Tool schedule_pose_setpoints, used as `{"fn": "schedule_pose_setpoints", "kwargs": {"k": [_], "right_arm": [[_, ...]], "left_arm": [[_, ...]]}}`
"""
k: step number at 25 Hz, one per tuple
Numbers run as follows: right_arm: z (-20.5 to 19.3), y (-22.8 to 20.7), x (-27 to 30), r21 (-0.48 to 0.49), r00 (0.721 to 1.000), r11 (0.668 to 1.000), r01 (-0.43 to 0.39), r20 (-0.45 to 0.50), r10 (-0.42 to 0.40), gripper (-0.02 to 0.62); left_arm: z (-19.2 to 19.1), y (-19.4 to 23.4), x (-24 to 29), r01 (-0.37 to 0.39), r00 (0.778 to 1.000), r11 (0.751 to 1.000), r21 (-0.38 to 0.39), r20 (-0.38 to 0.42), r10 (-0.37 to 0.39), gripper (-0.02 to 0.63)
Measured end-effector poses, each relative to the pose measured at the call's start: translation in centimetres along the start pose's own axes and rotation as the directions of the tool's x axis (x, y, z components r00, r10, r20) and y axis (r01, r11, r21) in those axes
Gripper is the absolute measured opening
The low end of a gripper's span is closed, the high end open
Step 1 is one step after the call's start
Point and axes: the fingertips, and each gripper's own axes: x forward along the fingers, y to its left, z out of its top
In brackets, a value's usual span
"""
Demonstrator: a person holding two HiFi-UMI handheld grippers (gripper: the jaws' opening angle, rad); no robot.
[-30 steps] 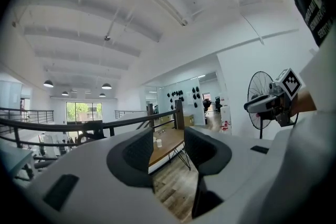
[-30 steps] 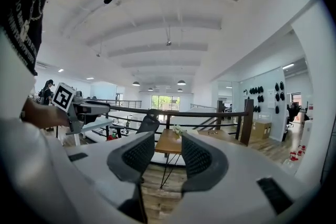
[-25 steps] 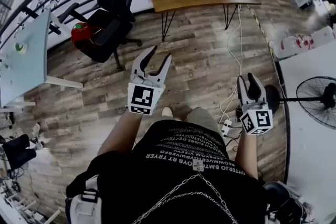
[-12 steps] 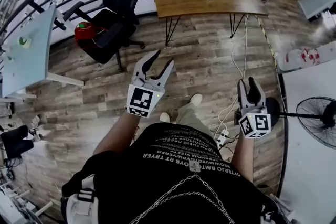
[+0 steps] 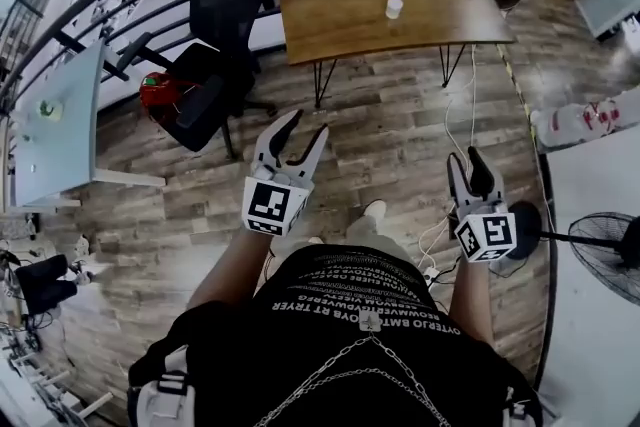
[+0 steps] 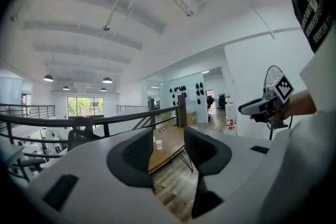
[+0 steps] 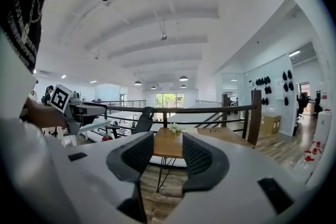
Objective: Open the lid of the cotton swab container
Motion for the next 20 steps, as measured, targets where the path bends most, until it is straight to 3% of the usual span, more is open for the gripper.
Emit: {"fn": "schedule_pose_setpoints", "kwargs": {"k": [4,11,20], "right_arm": [[0.7,-2.1,2.3,-0.006,1.0,1.0,-0.028,0.003,0.028,0.158],[1.7,-7.4,3.9,0.001,0.999,1.0,-0.029,0.015,0.029,0.159],[2.7,-13.9,5.0,-0.012,0.997,0.998,-0.064,0.043,0.064,0.16]], "left_arm": [[2.1,0.5,3.2,-0.022,0.996,1.0,-0.021,0.087,0.024,0.186],[2.8,-0.9,9.1,-0.036,0.999,0.998,-0.051,0.033,0.038,0.186],[5.4,-2.2,14.0,-0.098,0.993,0.994,-0.056,0.066,0.102,0.186]]}}
